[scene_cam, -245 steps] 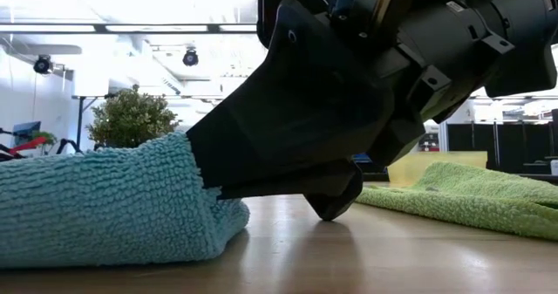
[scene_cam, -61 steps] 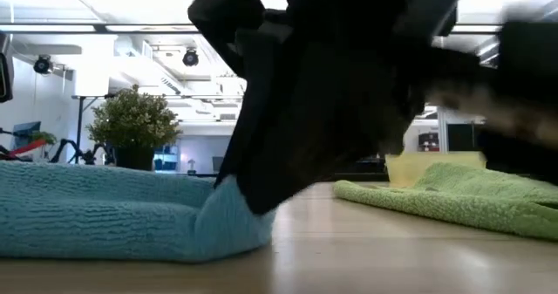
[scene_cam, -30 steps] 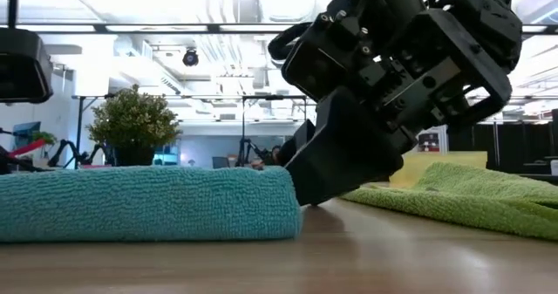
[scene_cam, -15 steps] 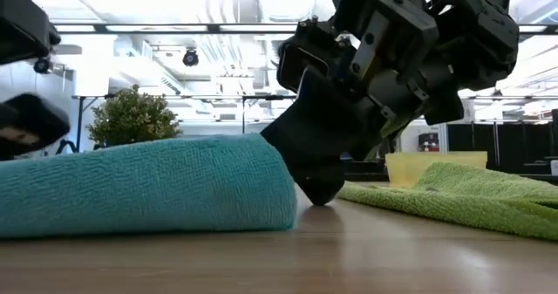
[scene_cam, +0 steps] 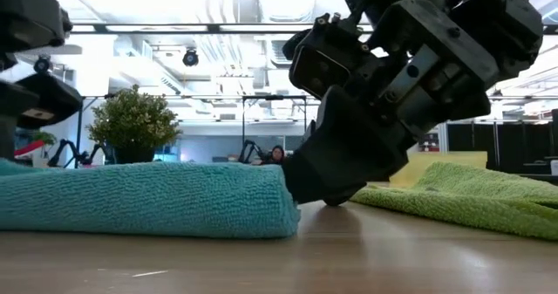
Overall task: Roll microfiber towels into tight, uniform cylinder then place into a basket
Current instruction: Roll the blue microfiber towel
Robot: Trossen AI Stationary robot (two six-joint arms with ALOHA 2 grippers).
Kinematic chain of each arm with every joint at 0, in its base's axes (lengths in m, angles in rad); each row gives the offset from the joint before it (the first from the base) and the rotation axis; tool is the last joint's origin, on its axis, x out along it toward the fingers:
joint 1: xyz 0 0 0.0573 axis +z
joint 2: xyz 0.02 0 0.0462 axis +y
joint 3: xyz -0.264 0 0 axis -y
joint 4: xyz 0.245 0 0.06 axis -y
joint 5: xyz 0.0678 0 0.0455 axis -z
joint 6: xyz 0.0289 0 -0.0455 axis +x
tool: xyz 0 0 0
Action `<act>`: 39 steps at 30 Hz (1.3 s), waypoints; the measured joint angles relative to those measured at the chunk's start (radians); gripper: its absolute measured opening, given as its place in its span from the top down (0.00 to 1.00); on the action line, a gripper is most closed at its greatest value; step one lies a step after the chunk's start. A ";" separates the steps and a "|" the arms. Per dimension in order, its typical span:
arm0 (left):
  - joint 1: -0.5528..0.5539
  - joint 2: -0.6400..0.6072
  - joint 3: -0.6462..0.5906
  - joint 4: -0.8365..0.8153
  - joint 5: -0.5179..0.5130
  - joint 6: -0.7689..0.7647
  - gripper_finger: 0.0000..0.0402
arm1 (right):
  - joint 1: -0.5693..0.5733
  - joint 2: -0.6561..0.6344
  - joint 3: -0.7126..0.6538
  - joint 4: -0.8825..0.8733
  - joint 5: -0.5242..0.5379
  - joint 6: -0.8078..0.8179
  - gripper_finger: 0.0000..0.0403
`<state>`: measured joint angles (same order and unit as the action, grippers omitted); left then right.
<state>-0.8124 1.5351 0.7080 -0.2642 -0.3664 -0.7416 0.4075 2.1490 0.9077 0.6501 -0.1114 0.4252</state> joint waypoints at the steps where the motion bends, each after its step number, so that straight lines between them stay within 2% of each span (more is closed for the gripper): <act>1: 0.000 -0.010 0.005 -0.012 0.000 0.010 0.98 | 0.002 0.000 0.000 -0.004 0.000 0.001 0.98; 4: 0.000 -0.043 0.009 -0.026 -0.007 0.065 0.98 | 0.003 0.000 0.000 -0.006 0.000 0.005 0.98; 7: 0.000 -0.064 0.006 -0.032 -0.006 0.104 0.93 | 0.003 -0.001 0.000 -0.011 -0.003 0.008 0.98; 14: 0.000 -0.069 0.003 -0.054 0.006 0.202 0.65 | 0.005 -0.003 0.000 -0.029 -0.011 0.007 0.98; 17: -0.001 -0.073 0.014 -0.098 -0.033 0.268 0.52 | 0.005 -0.003 0.000 -0.031 -0.011 0.007 0.98; 20: -0.027 -0.083 0.022 -0.099 -0.085 0.408 0.45 | 0.005 -0.003 0.000 -0.034 -0.011 0.007 0.98; 24: -0.107 -0.075 0.023 -0.118 -0.282 0.584 0.45 | 0.005 -0.003 0.000 -0.036 -0.012 0.007 0.98; 27: -0.159 -0.064 0.025 -0.173 -0.463 0.643 0.46 | 0.005 -0.003 0.000 -0.036 -0.012 0.009 0.98; 29: -0.181 -0.054 0.026 -0.154 -0.531 0.691 0.47 | 0.005 -0.003 0.000 -0.036 -0.010 0.011 0.98; 36: -0.151 0.053 0.036 0.161 -0.544 0.878 0.47 | 0.006 -0.003 0.000 -0.035 0.004 0.029 0.98; 39: -0.109 0.118 0.073 0.180 -0.508 0.888 0.46 | 0.006 -0.004 0.000 -0.035 0.006 0.047 0.98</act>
<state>-0.9212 1.6532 0.7806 -0.0847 -0.8743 0.1463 0.4133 2.1448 0.9077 0.6151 -0.1057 0.4718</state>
